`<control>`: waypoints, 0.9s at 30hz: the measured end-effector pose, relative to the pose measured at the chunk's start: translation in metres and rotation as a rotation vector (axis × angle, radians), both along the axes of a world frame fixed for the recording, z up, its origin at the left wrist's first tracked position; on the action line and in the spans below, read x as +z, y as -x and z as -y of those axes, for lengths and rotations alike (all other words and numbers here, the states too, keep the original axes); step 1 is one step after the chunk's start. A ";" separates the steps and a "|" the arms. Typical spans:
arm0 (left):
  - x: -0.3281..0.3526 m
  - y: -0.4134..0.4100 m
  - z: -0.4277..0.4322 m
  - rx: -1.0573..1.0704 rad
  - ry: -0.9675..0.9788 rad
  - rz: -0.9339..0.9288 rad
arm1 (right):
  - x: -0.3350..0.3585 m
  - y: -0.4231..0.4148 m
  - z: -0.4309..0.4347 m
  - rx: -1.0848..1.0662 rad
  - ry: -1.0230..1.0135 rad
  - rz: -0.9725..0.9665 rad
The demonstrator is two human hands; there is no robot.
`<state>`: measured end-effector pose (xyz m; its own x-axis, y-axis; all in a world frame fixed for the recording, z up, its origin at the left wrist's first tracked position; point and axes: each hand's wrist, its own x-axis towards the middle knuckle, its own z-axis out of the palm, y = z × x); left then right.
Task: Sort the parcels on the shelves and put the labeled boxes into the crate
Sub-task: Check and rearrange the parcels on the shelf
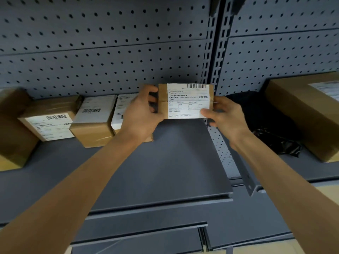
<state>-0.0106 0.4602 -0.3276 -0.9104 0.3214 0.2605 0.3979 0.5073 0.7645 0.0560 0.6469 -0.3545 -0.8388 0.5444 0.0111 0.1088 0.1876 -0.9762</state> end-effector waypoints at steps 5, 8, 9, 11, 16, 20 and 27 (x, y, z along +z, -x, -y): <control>0.006 0.025 0.006 0.081 0.256 0.004 | -0.010 0.027 0.012 -0.036 -0.166 0.048; -0.001 0.032 0.012 0.083 0.395 -0.018 | -0.027 0.029 0.015 -0.035 -0.187 0.098; -0.005 0.033 0.014 0.094 0.432 -0.017 | -0.031 0.029 0.016 -0.034 -0.186 0.102; -0.014 0.036 0.017 0.101 0.432 -0.025 | -0.033 0.029 0.019 -0.026 -0.198 0.108; -0.015 0.027 0.016 0.138 0.476 -0.035 | -0.033 0.031 0.020 -0.030 -0.188 0.122; -0.018 0.023 0.013 0.137 0.535 -0.056 | -0.030 0.024 0.017 -0.008 -0.207 0.140; -0.017 -0.013 -0.029 0.152 0.329 -0.139 | -0.001 -0.027 -0.030 -0.157 -0.388 0.176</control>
<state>0.0024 0.4889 -0.3442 -0.9174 0.2722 0.2902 0.3873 0.7779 0.4948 0.0832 0.6768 -0.3557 -0.7538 0.6488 0.1039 0.3236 0.5042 -0.8007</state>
